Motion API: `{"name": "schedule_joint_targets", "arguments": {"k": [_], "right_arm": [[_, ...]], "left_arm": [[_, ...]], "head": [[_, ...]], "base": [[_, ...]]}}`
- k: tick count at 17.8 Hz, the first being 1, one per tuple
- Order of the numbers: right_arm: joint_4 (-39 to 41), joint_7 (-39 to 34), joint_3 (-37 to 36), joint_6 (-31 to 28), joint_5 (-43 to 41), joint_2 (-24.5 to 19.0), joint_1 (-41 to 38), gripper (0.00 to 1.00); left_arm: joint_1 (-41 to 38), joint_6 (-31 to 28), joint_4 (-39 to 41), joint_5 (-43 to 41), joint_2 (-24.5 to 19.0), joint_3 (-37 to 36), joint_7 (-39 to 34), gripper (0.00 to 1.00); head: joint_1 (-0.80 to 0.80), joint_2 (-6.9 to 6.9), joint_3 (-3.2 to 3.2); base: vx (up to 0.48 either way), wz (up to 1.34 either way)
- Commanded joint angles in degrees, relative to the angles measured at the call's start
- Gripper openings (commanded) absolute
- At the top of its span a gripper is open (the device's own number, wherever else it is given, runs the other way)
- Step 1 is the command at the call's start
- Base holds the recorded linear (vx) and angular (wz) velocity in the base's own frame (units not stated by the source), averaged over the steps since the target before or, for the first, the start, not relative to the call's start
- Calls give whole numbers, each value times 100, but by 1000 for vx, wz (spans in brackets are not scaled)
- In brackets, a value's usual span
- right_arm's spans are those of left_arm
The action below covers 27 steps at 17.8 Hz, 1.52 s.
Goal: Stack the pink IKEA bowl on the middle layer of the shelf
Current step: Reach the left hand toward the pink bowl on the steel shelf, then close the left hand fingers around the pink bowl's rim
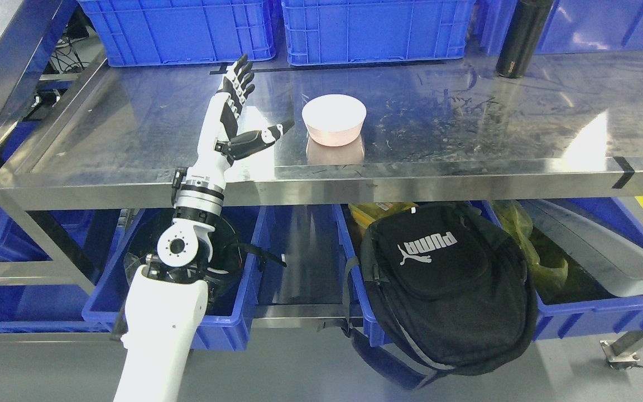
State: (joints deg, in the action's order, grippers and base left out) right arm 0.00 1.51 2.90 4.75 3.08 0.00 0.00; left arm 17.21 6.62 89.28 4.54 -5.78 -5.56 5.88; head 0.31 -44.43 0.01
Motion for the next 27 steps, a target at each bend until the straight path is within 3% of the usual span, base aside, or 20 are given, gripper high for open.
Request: {"name": "schedule_joint_targets", "arguments": {"k": [1, 3, 6, 8, 12, 17, 22, 27], "right_arm": [[100, -1, 0, 0, 0, 100, -132, 100], [100, -1, 0, 0, 0, 100, -132, 100], [100, -1, 0, 0, 0, 100, -132, 100], [100, -1, 0, 0, 0, 100, -132, 100], [100, -1, 0, 0, 0, 100, -132, 100], [100, -1, 0, 0, 0, 100, -132, 100], [100, -1, 0, 0, 0, 100, -132, 100], [100, -1, 0, 0, 0, 100, -132, 100]], "left_arm": [[1011, -64, 36, -260, -2013, -24, 929, 100], [1415, -64, 36, -864, -2409, -260, 1615, 100], [1637, -55, 62, -2743, -2341, -787, 2827, 100], [1637, -3, 142, -3606, -2061, -1078, 3382, 100], [1918, -20, 133, -4285, -1472, -1114, 3937, 100], [2059, -82, -173, -5858, -488, -1694, 4701, 92], [2251, -29, -920, -6316, 216, -1694, 4555, 84], [2954, -2, -1764, -6369, 478, -1738, 4105, 78]], "head": [[0, 0, 0], [0, 0, 0], [0, 0, 0], [0, 0, 0], [0, 0, 0], [0, 0, 0], [0, 0, 0], [0, 0, 0]], "base": [[0, 0], [0, 0], [0, 0], [0, 0], [0, 0], [0, 0], [0, 0], [0, 0]]}}
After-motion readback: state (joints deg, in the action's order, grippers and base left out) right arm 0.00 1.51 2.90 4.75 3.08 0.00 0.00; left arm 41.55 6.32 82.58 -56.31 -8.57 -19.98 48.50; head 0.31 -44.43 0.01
